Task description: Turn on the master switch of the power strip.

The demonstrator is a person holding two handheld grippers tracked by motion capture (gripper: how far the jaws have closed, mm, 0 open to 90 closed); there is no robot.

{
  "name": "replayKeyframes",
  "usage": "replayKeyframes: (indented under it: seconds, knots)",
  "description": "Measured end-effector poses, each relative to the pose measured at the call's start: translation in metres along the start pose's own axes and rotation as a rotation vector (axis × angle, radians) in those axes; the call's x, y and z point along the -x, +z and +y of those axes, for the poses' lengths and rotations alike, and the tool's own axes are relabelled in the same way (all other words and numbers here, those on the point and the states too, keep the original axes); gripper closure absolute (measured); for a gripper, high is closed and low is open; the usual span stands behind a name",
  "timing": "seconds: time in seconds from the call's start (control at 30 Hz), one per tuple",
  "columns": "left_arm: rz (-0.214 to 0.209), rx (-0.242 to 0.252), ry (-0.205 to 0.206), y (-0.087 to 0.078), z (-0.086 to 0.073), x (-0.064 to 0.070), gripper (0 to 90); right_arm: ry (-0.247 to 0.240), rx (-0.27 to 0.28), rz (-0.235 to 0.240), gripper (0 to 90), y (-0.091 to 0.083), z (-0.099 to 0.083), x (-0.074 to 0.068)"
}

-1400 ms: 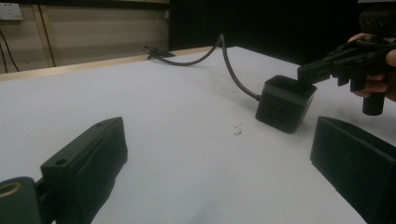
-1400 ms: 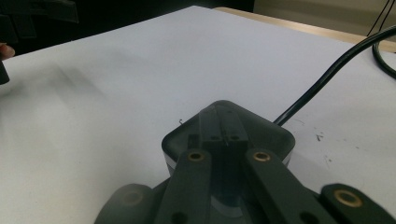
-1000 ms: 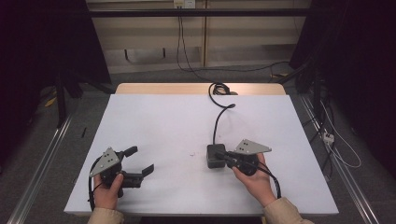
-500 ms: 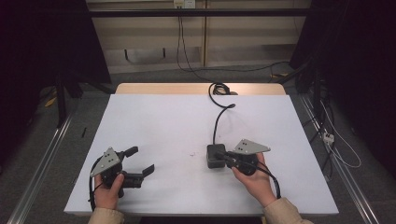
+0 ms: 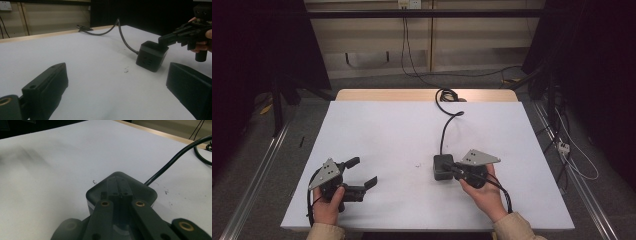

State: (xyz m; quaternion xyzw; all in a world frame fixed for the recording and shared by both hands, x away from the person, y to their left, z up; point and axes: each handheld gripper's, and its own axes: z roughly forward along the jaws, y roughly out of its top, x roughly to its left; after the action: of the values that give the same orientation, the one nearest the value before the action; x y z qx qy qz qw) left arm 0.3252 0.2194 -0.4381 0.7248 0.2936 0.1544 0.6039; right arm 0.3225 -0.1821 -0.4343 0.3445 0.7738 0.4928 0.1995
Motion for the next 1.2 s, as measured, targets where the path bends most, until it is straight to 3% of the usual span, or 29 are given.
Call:
replayKeyframes:
  seconds: [1.2]
  knots:
    - [-0.001, -0.002, 0.012, -0.0006, 0.0004, 0.0008, 3.5, -0.01, -0.003, -0.009, 90.0, 0.0003, -0.0007, -0.0015]
